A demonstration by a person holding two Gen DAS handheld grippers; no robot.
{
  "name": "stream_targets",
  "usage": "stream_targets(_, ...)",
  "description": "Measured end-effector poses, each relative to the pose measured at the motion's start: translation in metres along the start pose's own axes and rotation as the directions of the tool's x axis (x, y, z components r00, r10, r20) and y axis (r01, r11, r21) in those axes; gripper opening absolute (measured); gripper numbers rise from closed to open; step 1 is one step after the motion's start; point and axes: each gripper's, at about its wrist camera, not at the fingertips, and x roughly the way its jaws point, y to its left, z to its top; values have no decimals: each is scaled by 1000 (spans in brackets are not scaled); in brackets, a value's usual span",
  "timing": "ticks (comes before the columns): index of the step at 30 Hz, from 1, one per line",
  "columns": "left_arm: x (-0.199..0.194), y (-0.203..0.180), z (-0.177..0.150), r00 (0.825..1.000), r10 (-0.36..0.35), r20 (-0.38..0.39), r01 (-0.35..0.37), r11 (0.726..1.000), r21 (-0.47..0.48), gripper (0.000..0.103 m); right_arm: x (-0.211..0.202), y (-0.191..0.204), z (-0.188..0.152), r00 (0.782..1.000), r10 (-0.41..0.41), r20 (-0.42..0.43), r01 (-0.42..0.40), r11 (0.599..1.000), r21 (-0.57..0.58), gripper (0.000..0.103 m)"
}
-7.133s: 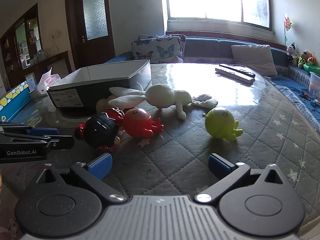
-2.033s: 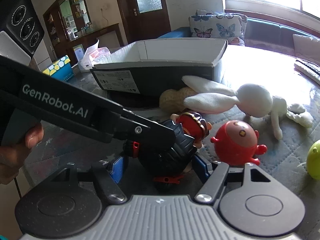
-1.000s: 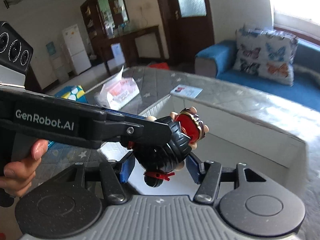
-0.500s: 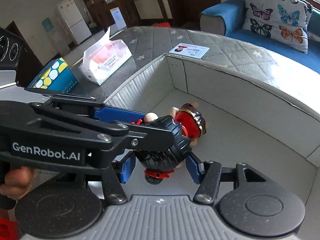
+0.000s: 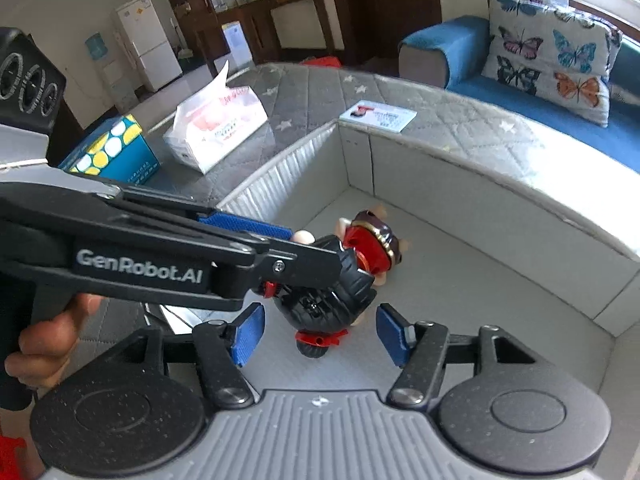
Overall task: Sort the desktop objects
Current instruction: 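Carry the doll over the shoebox and release it inside with the left gripper, then move the left tool to the red octopus toy and grasp it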
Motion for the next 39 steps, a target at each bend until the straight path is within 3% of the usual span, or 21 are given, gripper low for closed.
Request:
stream_targets(4,-6,-2,-1,1000,10,13,-10,1000,3,44,-14,7,-3,999,-17,37,17,1000,-13,70)
stream_targets(17,-37,-27,-18,998,-15,54,14,1000,28,44,-80,36,-38,978,-70,194,79,996,-36,72)
stream_targets(28,-72,-76,-71,995,-52,82,42,992,122,44,-135,49,-106,946,-135,294,136,991,18,81)
stream_targets(39,-69,-111,-128,994,-104,41,97,985,146,44,-163,48,-192,918,-256,302,240,967,90,83)
